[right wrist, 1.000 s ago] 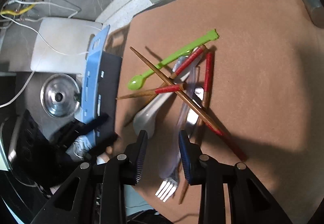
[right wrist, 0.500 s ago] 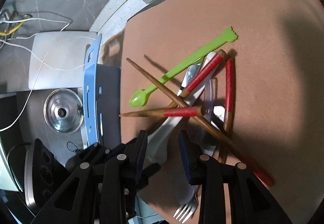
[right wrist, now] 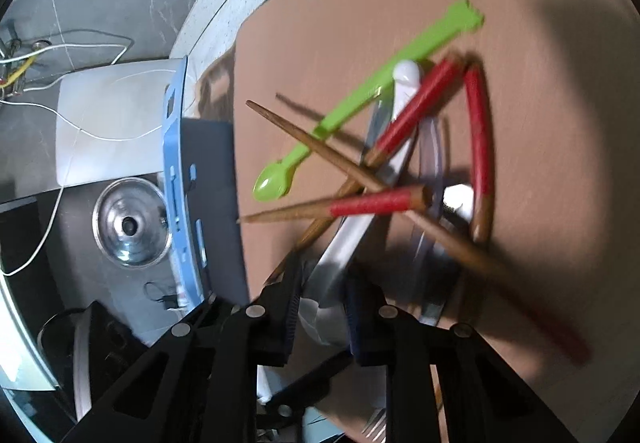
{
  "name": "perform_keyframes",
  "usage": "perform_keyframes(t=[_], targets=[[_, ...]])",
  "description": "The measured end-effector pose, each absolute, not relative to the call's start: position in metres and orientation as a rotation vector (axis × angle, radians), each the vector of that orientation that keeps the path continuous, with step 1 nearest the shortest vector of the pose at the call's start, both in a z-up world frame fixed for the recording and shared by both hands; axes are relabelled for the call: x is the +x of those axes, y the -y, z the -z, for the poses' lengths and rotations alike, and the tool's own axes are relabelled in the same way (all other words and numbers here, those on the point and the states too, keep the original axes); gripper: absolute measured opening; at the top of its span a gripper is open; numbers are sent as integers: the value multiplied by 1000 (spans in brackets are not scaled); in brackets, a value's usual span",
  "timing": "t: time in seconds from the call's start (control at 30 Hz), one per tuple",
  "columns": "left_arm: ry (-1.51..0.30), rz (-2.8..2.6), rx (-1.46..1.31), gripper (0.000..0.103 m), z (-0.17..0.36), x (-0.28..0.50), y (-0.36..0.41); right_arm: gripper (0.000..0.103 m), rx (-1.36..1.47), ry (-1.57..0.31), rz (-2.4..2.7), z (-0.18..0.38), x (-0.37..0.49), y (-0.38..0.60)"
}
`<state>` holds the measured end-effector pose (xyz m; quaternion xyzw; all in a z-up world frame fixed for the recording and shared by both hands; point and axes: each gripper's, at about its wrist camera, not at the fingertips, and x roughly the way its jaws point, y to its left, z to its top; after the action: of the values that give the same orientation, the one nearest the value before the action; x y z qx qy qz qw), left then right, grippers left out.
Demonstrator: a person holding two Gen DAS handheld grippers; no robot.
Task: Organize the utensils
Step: 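Close the left gripper on the second white spoon bowl while the right gripper grips its handle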
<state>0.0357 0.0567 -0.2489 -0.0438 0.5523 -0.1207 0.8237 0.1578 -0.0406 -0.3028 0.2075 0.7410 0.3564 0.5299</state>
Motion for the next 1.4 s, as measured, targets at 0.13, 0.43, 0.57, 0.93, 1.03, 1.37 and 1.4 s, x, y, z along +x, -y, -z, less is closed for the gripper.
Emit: perform_keyframes(t=[0.13, 0.43, 0.57, 0.93, 1.03, 1.37, 1.4], targets=[[-1156, 269, -120, 54, 252, 27, -54, 16, 546, -1804, -869, 308, 146, 43], [-1156, 257, -136, 39, 252, 2, -55, 15, 602, -1846, -897, 309, 122, 47], [-1175, 287, -200, 39, 244, 4, -61, 14, 690, -1874, -894, 311, 115, 54], [-1133, 370, -145, 38, 235, 18, -28, 13, 708, -1807, -842, 288, 120, 93], [-1150, 386, -155, 38, 244, 20, -21, 13, 725, -1815, -816, 295, 116, 103], [-1093, 444, -154, 38, 227, 32, -2, 13, 739, -1770, -806, 274, 126, 132], [-1085, 444, -150, 38, 223, 31, 0, 13, 739, -1762, -811, 271, 127, 134]])
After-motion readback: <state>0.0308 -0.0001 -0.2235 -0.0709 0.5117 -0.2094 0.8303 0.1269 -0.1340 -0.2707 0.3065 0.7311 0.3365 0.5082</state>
